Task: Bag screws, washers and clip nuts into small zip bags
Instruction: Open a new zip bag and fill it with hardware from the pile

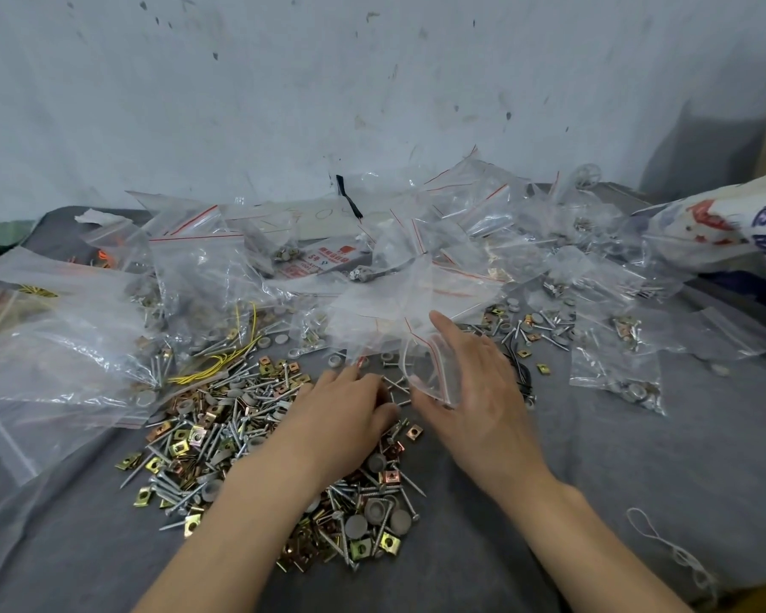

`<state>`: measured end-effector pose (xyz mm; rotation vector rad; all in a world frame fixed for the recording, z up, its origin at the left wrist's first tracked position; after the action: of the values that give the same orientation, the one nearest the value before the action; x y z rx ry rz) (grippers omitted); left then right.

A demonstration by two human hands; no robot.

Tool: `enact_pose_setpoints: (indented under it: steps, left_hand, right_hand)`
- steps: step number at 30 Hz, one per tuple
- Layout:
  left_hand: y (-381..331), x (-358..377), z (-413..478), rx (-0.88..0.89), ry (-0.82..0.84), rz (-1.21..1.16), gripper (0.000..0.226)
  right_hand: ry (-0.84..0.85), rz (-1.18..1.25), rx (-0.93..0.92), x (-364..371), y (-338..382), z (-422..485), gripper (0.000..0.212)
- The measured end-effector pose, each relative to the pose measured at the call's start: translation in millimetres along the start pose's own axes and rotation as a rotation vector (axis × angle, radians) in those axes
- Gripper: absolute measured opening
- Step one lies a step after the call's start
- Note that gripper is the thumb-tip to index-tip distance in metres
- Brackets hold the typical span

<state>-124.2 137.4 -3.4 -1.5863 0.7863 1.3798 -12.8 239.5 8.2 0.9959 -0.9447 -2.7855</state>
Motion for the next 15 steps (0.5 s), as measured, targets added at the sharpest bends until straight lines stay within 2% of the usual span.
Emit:
enact_pose_setpoints:
  steps: [7, 11, 15]
  left_hand:
    - [-2.8, -1.0, 3.3, -0.014, 0.051, -0.058, 0.020]
    - [-8.2, -2.1, 4.0, 0.024, 0.015, -0.089, 0.005]
    - [-6.0, 1.5, 3.4, 0.049, -0.020, -0.120, 0.028]
  right_hand:
    - [-0.018, -0.008, -0.004, -0.7, -0.9, -0.6, 0.069]
    - [-0.002, -0.002, 0.002, -0.8, -2.0, -0.5, 0.070]
    - [0.009, 0.003, 0.021, -2.0, -0.5, -0.5, 0.069]
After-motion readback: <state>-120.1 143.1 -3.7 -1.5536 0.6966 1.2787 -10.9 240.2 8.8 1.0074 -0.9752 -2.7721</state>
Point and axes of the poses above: each hand's wrist, its own z-axis towards the middle knuckle, its own x-axis out of the palm, y = z × x, the point moved 7 cm from there along z, towards the middle knuckle, and after that the axes turned 8 degrees about x, right-handed, at the moved point
